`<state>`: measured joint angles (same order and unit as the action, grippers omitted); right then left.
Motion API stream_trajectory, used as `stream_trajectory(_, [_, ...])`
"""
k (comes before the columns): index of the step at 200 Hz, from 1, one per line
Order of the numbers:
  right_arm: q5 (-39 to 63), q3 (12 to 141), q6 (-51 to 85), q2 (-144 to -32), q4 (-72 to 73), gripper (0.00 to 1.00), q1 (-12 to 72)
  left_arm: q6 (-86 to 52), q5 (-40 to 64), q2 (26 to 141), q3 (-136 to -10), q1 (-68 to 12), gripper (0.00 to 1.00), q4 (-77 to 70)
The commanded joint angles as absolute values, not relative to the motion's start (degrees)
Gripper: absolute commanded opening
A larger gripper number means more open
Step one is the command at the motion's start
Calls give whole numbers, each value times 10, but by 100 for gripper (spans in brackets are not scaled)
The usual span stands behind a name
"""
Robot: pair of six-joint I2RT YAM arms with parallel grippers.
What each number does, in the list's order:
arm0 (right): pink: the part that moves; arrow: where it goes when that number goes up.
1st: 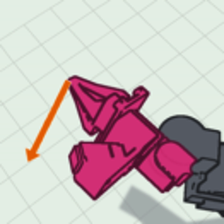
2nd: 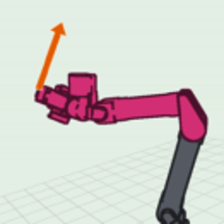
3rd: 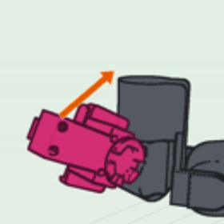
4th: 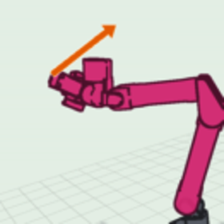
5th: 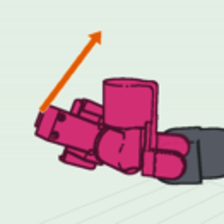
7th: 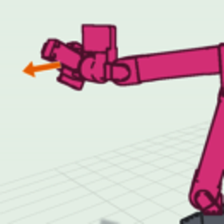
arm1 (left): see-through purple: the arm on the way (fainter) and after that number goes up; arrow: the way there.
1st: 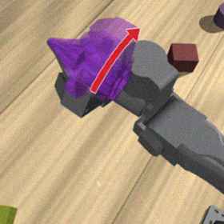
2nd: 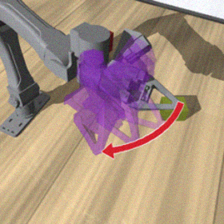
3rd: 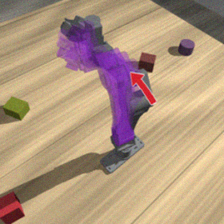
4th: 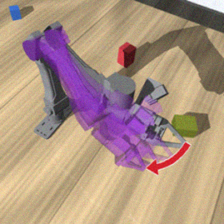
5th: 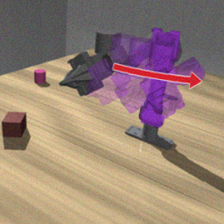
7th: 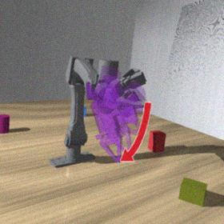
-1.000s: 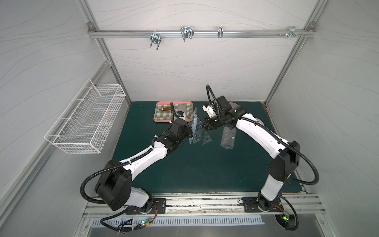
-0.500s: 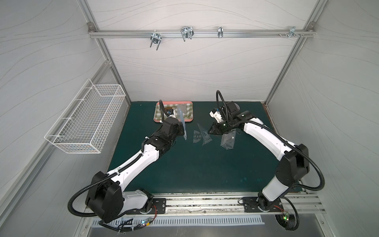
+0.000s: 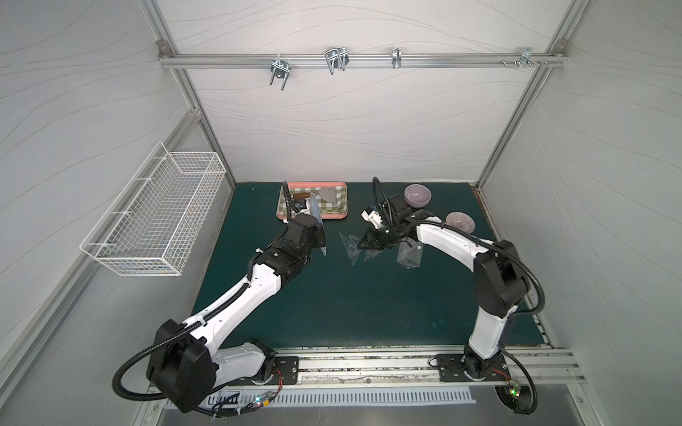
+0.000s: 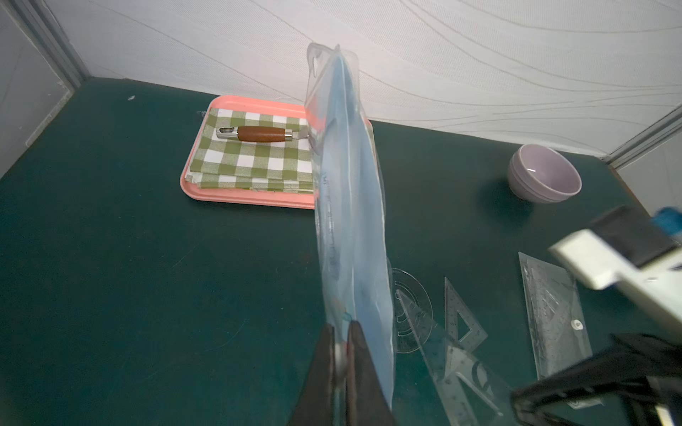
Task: Open the ruler set and take out the ruler
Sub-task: Place the ruler at the center of the board.
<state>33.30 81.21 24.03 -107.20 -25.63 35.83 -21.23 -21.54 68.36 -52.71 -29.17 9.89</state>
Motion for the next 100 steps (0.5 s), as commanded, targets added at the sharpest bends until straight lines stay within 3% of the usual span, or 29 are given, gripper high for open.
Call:
stream_trajectory(1, [339, 812, 274, -1109, -172, 4, 372, -220, -237, 656, -532, -289, 0, 98])
stream_trajectory(46, [342, 819, 339, -1179, -72, 5, 383, -226, -235, 636, -528, -288, 0, 115])
stream_trajectory(100, [340, 851, 354, -1235, -69, 6, 395, -233, -220, 645, -525, -287, 0, 116])
